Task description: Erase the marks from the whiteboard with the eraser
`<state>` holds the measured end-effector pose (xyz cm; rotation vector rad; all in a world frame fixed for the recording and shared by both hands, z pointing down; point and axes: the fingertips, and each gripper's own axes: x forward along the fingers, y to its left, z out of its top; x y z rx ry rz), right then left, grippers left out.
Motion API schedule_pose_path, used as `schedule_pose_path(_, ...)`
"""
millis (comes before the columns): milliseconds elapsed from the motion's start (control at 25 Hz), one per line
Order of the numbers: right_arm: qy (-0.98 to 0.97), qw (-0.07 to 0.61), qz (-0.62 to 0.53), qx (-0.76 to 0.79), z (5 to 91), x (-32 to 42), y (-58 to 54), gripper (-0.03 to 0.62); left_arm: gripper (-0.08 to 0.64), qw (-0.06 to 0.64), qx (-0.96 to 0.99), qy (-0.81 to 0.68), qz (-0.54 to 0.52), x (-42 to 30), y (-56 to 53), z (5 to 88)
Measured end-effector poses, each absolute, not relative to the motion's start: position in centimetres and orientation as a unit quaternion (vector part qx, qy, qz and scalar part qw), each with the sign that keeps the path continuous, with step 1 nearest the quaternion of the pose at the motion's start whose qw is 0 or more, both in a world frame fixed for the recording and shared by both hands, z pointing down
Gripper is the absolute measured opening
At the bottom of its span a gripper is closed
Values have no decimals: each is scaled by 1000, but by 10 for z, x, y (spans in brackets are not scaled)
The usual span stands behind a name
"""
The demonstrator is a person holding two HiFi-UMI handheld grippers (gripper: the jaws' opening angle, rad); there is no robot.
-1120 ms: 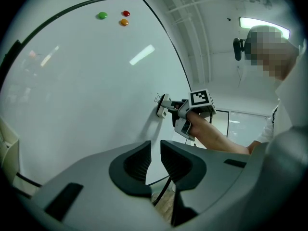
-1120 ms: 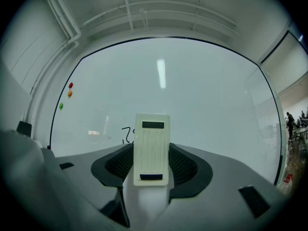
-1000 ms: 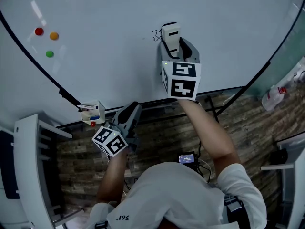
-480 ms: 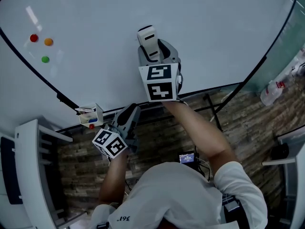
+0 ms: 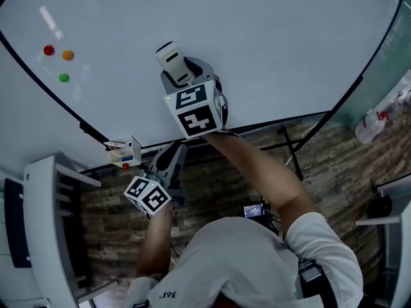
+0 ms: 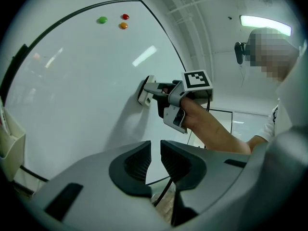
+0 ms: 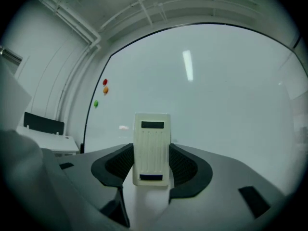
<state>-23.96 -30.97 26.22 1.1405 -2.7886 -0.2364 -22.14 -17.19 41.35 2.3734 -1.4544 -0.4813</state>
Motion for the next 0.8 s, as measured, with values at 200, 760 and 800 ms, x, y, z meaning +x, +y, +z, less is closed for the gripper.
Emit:
schedule_pose_path(200,-945,54,-75,315,261,-258,-291,249,52,148,822,-523,-171,-227,-170,409)
schedule_pose_path(760,-925,36,-87,369,241,-127,-320,249,52,131,829,-517,-168,-184,-203,384)
schedule_pose_path(800,-920,37,-89,380,240,-110,-326,249,52,131,832,-513,-167,-176,-206,383)
